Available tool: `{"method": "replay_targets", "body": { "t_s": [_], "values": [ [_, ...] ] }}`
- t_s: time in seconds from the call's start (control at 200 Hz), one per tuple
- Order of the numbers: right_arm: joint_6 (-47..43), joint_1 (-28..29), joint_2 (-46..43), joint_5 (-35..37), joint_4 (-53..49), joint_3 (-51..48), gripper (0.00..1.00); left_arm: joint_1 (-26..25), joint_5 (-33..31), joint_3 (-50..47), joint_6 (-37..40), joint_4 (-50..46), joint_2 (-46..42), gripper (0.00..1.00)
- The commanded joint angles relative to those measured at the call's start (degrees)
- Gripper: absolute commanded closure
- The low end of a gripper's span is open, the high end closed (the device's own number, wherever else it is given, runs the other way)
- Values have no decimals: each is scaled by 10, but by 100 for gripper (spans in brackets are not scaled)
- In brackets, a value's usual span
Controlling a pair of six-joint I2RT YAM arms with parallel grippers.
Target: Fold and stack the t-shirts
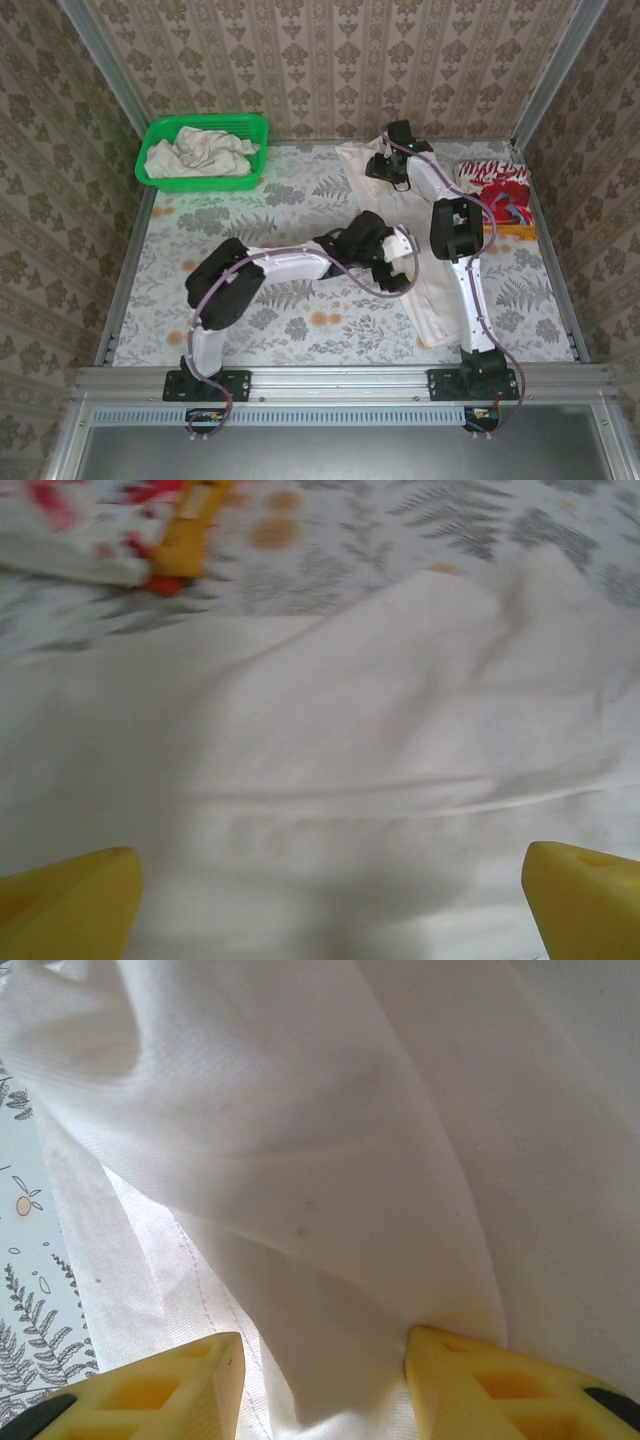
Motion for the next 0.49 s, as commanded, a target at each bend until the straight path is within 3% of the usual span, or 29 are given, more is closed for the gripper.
{"method": "replay_targets", "body": {
  "t_s": [0.0,0.275,0.49],
  "values": [
    [-8,-10,-14,-20,-31,-39,52,-20,53,56,76,-55,47,4],
    [-16,-19,-36,-47,-10,-70,52,-20,85,134,82,-110,140,15],
    [-25,-19,-52,-45,-1,-96,52,11,96,53,83,-114,113,18]
  ]
}}
